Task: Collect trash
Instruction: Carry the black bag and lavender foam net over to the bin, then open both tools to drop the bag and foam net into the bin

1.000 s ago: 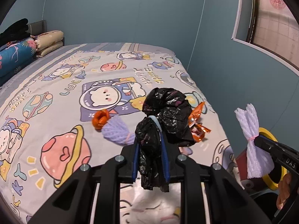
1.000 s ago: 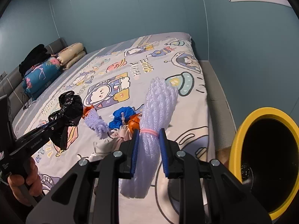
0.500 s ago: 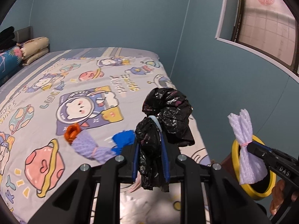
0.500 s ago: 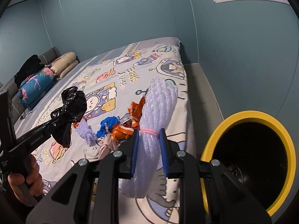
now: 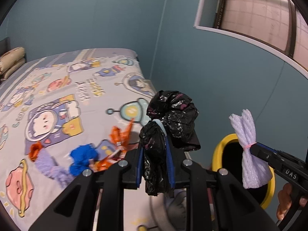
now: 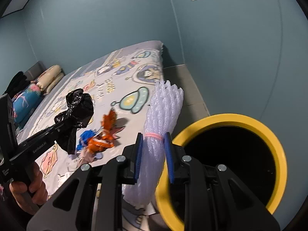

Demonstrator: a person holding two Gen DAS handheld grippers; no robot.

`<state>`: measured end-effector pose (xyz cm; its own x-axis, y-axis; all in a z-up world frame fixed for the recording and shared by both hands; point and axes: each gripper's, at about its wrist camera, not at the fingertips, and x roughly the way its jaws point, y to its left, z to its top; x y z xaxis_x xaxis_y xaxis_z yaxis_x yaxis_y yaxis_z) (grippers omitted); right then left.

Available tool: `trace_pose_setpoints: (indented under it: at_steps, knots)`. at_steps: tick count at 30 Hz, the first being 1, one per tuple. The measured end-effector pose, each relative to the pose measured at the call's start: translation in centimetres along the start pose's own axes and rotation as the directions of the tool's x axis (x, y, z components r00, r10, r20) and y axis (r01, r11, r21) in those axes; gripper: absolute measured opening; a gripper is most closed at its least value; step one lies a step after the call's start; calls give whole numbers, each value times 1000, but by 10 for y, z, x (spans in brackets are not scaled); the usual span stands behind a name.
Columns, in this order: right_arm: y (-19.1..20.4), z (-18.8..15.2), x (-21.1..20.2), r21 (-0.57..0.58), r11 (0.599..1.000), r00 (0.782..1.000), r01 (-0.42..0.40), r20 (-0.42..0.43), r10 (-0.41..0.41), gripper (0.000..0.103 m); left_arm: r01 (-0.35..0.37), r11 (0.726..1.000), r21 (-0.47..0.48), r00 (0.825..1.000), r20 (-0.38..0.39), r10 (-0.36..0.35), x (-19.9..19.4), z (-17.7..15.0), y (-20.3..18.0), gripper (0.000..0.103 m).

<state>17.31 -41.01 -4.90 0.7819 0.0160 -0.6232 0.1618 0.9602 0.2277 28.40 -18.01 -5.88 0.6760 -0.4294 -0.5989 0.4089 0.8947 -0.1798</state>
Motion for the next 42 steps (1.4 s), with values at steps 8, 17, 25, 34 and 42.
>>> trace_pose_setpoints:
  at_steps: [8,17,25,34,42]
  knots:
    - [-40,1,-5,57,996,998,62,2,-62,21,80,996,45,996,-33,-79,28,4,-50,19]
    - [-72,-3,-15,91,989,993,116,2,-116,21,154,983,100,987,-66,-148,48,4,-99,19]
    - [-90,-12,-20,98,985,989,145,-4,-145,21,206,970,130,976,-104,-193,65,-5,-130,19]
    - [-106,-25,-20,118,980,987,162,-29,-160,21,249,956,153,962,-153,-226,82,-18,-155,19]
    - [-108,-30,-14,125,979,986,164,-41,-160,21,268,952,149,952,-194,-237,94,-27,-160,20]
